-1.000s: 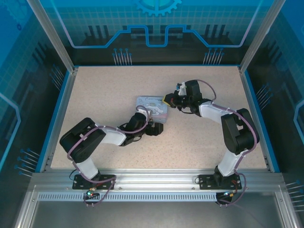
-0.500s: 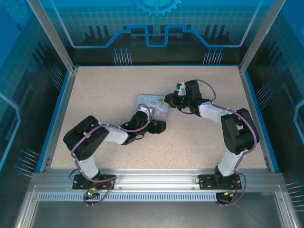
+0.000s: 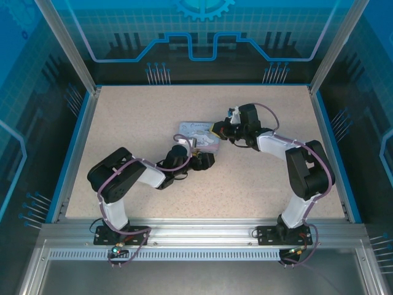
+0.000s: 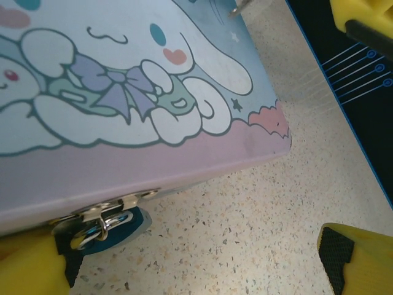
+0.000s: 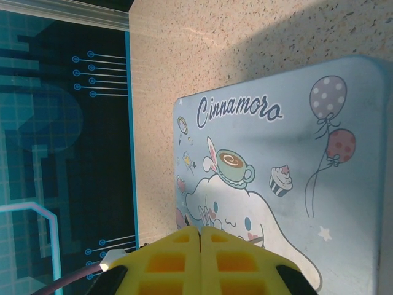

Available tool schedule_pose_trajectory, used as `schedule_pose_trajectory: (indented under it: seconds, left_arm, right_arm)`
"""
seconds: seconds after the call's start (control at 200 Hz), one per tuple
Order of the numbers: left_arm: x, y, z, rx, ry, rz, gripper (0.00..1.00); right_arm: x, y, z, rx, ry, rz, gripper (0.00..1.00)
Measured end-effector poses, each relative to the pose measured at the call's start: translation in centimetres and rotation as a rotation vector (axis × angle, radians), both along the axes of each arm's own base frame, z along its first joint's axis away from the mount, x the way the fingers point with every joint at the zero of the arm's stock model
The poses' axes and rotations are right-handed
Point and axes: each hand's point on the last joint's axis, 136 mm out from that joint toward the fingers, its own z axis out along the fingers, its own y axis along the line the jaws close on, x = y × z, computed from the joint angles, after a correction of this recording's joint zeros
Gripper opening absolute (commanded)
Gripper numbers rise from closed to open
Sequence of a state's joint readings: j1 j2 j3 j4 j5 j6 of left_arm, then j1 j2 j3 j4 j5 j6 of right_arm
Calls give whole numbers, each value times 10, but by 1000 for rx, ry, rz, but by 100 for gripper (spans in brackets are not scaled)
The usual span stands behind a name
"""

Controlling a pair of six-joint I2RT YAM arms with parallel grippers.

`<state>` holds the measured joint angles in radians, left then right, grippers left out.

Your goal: Unlock a padlock with a key

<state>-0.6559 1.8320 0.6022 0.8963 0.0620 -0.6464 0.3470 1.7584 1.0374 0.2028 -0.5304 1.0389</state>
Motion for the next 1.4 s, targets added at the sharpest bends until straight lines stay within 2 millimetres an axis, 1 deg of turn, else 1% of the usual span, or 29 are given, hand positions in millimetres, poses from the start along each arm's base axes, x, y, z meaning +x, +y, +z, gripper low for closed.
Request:
schedule_pose_trajectory:
  seconds: [0.43, 0.605, 0.745, 0.865, 1.211, 1.331, 1.401]
  left_arm:
    - [-3, -1, 3, -30, 6, -9, 99]
    - [-10, -8, 7, -45, 11, -25, 99]
    - [-13, -11, 6, -44, 12, -36, 99]
    - [-11, -10, 2, -48, 26, -17, 98]
    - [-3, -11, 2, -70, 18, 20, 96]
    - [0, -13, 0, -47, 24, 33, 93]
    - [1, -13, -2, -26, 25, 39, 89]
  right_arm:
    - [-4, -2, -7, -6, 15, 0, 0]
    - [-5, -2, -10, -9, 23, -1, 0]
    - [-6, -2, -10, -9, 23, -1, 0]
    - [-6, -2, -10, -9, 24, -1, 0]
    - [-6, -2, -10, -9, 24, 0, 0]
    - [-8, -3, -13, -11, 31, 0, 0]
    - [-9, -3, -15, -13, 35, -1, 0]
